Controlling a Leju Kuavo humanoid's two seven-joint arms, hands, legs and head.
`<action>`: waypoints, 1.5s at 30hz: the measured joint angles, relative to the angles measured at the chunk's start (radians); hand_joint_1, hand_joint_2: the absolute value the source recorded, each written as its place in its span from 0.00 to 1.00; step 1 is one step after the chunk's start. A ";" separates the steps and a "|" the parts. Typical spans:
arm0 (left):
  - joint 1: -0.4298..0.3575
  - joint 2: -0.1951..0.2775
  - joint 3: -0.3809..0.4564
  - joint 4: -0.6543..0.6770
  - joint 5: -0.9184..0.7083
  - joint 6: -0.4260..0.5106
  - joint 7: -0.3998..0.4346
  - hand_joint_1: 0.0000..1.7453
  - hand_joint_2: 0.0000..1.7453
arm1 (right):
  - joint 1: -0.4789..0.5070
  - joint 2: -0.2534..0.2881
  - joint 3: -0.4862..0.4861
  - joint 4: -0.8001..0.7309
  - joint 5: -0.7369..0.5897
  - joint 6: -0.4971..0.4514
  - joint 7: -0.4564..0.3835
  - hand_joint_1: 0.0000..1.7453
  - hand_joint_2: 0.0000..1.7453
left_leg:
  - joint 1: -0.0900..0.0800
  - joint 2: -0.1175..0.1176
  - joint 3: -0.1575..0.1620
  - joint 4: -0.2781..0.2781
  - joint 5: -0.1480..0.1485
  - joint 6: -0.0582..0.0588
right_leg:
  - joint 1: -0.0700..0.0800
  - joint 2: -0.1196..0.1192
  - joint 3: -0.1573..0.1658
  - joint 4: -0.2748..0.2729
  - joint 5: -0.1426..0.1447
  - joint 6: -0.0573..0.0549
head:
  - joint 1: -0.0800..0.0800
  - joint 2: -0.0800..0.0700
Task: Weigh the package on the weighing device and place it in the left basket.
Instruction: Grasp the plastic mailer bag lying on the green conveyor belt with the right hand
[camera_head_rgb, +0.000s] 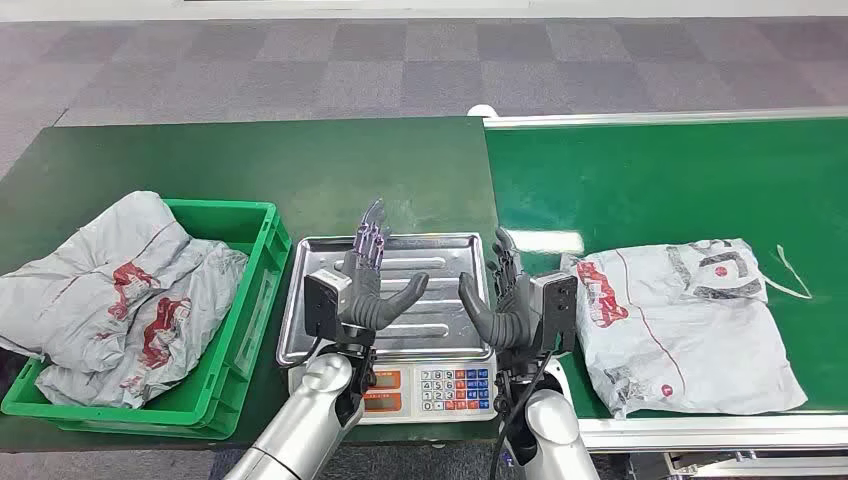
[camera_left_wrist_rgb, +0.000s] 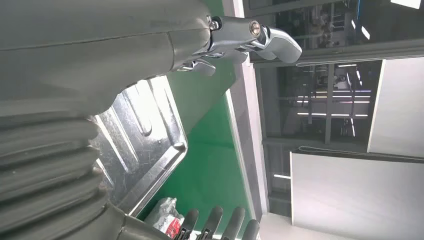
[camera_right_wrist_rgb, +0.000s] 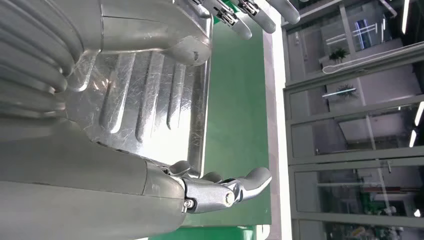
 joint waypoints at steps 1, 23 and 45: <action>0.000 0.000 0.000 0.000 0.000 0.000 0.000 0.00 1.00 | 0.000 0.000 0.000 0.000 0.000 0.000 0.000 0.00 0.00 | 0.000 0.000 0.000 0.000 0.000 0.000 | 0.000 0.000 0.000 0.000 0.000 0.000 | 0.000 0.000; 0.003 0.000 0.000 -0.014 -0.006 0.014 0.000 0.00 0.25 | -0.008 0.000 0.000 0.012 -0.014 -0.013 -0.014 0.00 0.25 | 0.000 0.000 0.000 0.000 0.000 0.000 | 0.000 0.000 0.000 0.000 0.000 0.000 | 0.000 0.000; 0.006 0.010 0.045 -0.019 0.017 0.024 -0.009 0.00 1.00 | -0.031 -0.065 -0.161 0.003 0.278 -0.136 0.110 0.00 1.00 | 0.000 0.000 0.000 0.000 0.000 0.000 | 0.000 0.000 0.000 0.000 0.000 0.000 | 0.000 0.000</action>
